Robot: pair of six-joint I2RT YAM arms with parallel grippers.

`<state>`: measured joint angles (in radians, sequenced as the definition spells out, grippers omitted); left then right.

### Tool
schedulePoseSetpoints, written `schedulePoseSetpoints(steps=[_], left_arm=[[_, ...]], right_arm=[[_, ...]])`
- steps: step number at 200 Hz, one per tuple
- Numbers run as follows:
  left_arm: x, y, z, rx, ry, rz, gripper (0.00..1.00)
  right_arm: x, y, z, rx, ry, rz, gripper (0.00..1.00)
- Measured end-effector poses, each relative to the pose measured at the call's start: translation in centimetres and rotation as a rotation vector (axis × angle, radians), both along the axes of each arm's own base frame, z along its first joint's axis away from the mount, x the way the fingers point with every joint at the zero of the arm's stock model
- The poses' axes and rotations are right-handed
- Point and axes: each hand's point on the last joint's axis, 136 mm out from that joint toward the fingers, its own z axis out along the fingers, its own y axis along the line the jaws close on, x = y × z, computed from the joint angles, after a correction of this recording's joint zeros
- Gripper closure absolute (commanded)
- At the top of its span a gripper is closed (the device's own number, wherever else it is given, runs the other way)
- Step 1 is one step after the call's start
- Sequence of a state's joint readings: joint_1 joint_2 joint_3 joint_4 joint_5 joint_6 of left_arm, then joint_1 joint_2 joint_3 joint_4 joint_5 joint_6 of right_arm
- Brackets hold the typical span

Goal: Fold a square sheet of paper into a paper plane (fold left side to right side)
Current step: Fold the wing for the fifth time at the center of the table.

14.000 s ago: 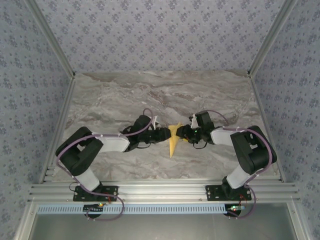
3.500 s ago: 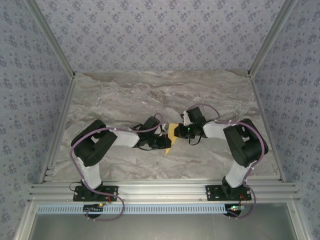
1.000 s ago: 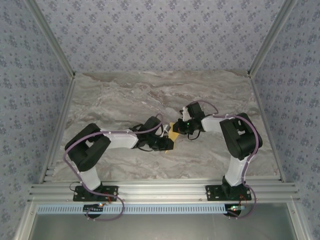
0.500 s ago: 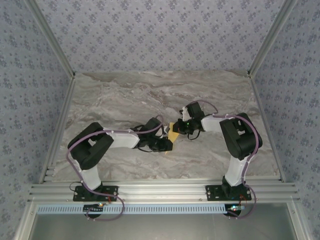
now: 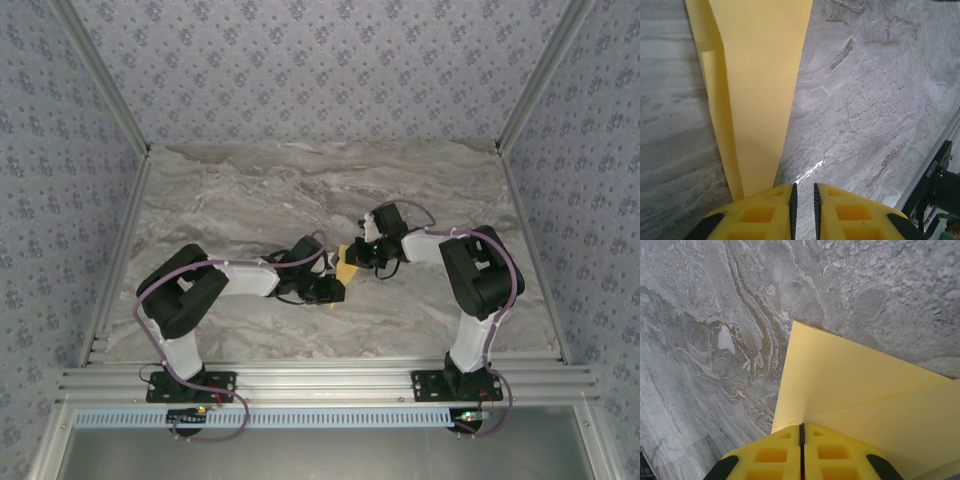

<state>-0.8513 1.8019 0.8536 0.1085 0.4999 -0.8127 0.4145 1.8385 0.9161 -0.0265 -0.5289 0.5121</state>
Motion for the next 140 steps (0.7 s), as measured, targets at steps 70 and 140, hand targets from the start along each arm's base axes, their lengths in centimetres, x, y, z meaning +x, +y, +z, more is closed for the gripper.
schedulePoseSetpoints(steps=[70,140], left_arm=[[-0.2,0.3,-0.4,-0.015,-0.017,0.003,0.82],[-0.9,1.6,-0.5,-0.008,-0.041,0.019,0.83]], right_arm=[[0.0,0.0,0.0,-0.007,0.007,0.003,0.94],[0.0,0.0,-0.1,-0.012,0.020,0.006,0.94]])
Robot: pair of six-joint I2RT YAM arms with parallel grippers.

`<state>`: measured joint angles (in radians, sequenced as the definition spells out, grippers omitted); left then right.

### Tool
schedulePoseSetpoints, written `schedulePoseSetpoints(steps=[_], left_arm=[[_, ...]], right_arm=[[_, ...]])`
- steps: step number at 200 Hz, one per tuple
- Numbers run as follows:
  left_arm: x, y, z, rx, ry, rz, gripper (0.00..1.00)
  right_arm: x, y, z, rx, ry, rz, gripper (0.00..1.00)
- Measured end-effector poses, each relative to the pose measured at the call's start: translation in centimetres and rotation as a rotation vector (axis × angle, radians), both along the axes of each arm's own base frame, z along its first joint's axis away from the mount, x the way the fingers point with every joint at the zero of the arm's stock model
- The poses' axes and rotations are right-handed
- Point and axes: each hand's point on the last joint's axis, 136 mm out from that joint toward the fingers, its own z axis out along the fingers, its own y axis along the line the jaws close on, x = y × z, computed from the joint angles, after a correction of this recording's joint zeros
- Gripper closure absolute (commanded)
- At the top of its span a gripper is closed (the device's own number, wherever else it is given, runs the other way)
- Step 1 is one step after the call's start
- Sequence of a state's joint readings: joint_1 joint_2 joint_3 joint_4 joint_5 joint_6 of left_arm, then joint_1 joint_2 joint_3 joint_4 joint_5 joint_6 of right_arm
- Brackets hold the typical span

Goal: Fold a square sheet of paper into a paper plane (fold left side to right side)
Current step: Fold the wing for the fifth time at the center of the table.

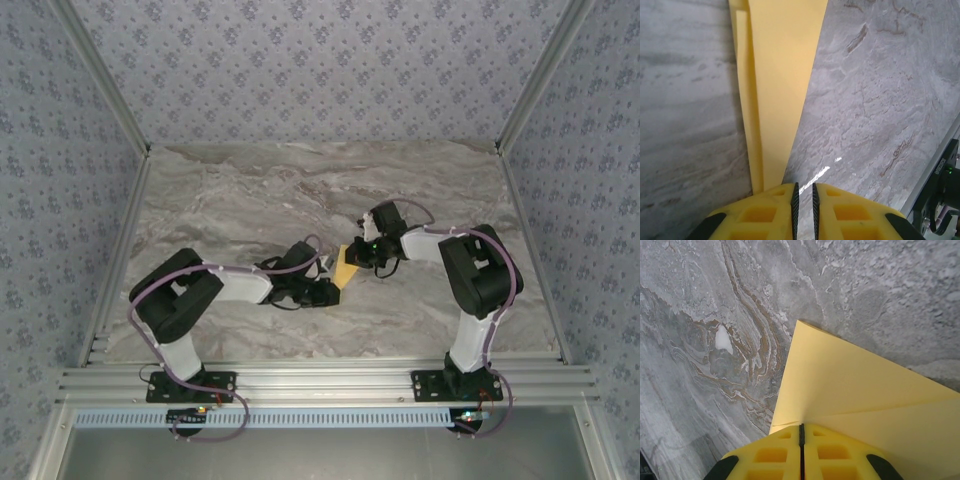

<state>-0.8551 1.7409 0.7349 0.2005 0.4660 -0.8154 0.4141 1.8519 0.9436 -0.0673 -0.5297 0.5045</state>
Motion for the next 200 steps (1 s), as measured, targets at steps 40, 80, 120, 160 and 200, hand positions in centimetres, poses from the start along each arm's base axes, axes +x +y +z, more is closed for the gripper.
schedulePoseSetpoints(steps=[40,80,120,160,200], left_arm=[[-0.9,0.9,-0.1,0.016,0.014,0.005,0.83],[-1.5,1.8,0.2,0.041,0.045,0.008,0.83],[-0.6,1.4,2.1,0.005,0.028,0.017,0.82],[1.2,0.1,3.3,-0.032,-0.004,0.026,0.82],[1.2,0.2,0.7,0.016,0.042,0.028,0.82]], right_arm=[[0.0,0.0,0.0,0.000,0.003,0.001,0.94],[0.0,0.0,0.0,0.000,0.003,0.001,0.94],[0.0,0.0,0.0,-0.001,0.004,0.001,0.94],[0.0,0.1,0.1,-0.001,0.006,0.002,0.94],[0.0,0.1,0.1,0.000,0.006,0.003,0.94]])
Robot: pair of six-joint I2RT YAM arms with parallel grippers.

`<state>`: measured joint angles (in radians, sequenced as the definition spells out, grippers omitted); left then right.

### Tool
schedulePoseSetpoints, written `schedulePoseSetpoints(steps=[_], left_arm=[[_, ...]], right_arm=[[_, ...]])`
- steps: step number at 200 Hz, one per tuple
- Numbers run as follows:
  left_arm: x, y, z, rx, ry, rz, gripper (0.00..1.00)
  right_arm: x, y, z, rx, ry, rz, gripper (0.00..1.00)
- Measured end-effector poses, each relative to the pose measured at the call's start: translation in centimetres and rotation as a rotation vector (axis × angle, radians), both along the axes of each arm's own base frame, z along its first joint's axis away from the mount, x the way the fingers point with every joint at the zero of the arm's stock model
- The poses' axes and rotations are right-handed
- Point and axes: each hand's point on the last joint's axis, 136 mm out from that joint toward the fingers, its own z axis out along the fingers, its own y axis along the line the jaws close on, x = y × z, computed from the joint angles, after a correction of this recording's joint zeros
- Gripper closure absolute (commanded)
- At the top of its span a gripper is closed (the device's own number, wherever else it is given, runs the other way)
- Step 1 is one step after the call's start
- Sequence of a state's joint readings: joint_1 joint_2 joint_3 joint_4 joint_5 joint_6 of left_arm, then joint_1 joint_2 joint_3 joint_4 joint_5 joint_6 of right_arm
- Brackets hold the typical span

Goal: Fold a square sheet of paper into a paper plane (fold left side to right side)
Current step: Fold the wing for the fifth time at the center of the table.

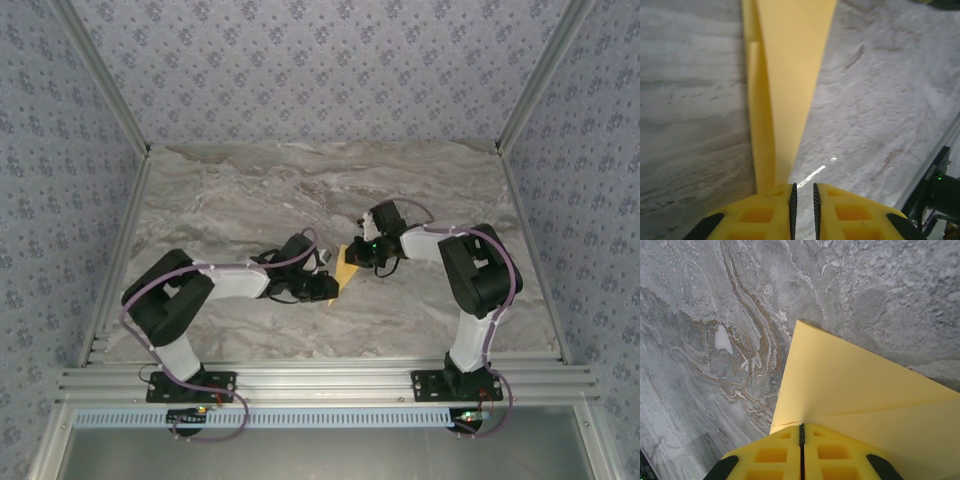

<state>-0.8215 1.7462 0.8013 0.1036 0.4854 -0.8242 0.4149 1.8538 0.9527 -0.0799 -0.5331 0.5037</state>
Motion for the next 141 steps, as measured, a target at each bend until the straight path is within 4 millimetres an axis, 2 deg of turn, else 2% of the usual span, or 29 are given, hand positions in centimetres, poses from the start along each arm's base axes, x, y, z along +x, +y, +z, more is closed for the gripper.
schedulePoseSetpoints(steps=[43,68,93,123,141], left_arm=[[-0.1,0.2,-0.8,0.024,0.002,-0.003,0.86],[-0.3,0.1,-1.0,0.035,-0.006,-0.006,0.87],[-0.3,0.0,-1.1,0.035,-0.009,-0.008,0.88],[-0.3,0.0,-1.1,0.036,-0.011,-0.008,0.88],[-0.3,0.0,-1.1,0.037,-0.011,-0.007,0.88]], right_arm=[[-0.5,-0.7,0.7,-0.022,-0.030,-0.009,0.96],[-1.4,-1.4,3.0,-0.022,-0.086,-0.013,1.00],[-2.9,-0.9,5.1,0.003,-0.141,0.012,1.00],[-5.8,1.0,4.2,0.013,-0.119,0.067,1.00],[-6.6,1.7,3.2,0.005,-0.091,0.080,1.00]])
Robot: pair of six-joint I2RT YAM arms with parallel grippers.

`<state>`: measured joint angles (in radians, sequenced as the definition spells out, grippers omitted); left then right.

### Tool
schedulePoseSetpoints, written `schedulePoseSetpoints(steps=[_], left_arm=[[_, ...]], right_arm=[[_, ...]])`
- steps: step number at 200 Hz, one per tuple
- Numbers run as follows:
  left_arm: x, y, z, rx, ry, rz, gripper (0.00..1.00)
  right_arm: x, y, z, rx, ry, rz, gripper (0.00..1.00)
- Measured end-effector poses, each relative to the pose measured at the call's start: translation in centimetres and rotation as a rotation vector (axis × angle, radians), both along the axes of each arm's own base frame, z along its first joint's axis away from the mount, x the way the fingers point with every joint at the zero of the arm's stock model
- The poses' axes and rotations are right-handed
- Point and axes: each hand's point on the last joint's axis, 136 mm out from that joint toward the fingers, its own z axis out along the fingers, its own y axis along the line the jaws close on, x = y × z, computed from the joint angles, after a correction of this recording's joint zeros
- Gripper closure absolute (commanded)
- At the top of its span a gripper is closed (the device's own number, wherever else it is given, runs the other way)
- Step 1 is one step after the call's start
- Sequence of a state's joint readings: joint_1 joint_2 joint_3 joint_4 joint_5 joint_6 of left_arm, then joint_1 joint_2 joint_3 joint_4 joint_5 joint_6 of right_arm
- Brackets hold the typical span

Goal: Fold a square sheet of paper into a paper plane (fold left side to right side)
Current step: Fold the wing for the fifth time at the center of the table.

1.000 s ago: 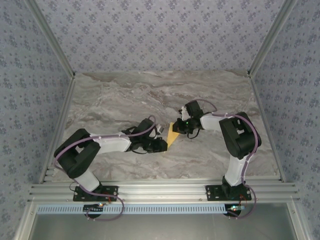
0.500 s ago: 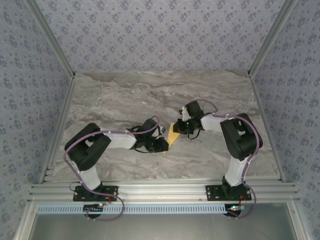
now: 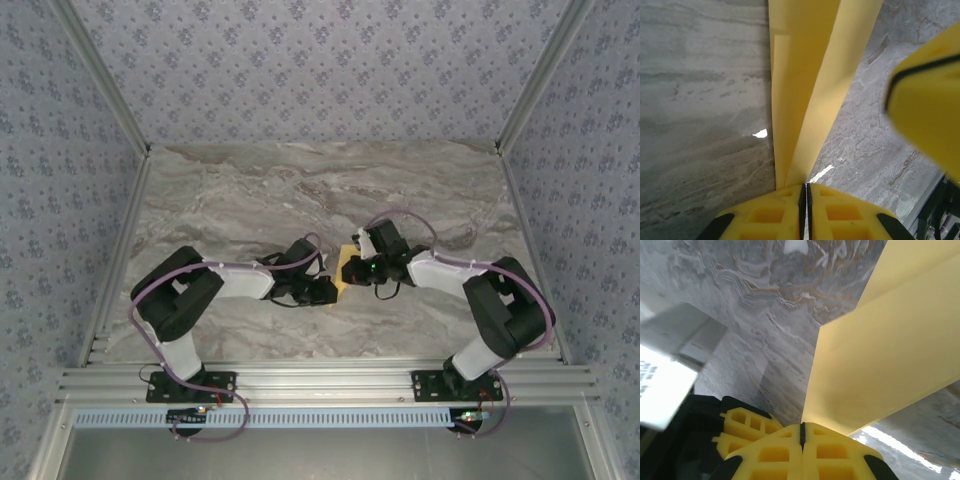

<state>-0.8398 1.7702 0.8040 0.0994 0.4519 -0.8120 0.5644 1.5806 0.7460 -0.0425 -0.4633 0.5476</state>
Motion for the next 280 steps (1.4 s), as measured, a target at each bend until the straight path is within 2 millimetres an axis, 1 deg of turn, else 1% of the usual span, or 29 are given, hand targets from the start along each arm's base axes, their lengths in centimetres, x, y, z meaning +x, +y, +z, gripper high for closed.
schedulePoseSetpoints(steps=[42,69,125,186,207,241,280], left_arm=[[0.0,0.0,0.0,0.001,-0.001,0.001,0.88],[0.0,0.0,-0.1,0.006,-0.003,0.002,0.89],[0.0,0.0,-0.2,0.011,-0.002,0.002,0.89],[0.0,-0.2,-0.3,0.003,0.005,-0.002,0.89],[0.0,-0.2,-0.3,-0.002,0.011,-0.004,0.89],[0.0,-0.2,-0.3,-0.004,0.014,-0.006,0.89],[0.0,-0.2,-0.3,-0.005,0.015,-0.006,0.89]], right_arm=[[-0.7,1.0,-2.1,-0.019,0.039,0.013,1.00],[-0.7,1.0,-2.8,-0.037,0.047,0.009,1.00],[-0.4,0.9,-3.1,-0.051,0.042,0.020,1.00],[0.1,0.4,-3.1,-0.019,0.062,0.053,1.00],[1.1,-0.3,-3.0,-0.020,0.058,0.039,1.00],[3.8,-2.6,-3.0,-0.035,0.043,-0.022,1.00],[6.3,-4.5,-3.0,-0.049,0.040,-0.066,1.00]])
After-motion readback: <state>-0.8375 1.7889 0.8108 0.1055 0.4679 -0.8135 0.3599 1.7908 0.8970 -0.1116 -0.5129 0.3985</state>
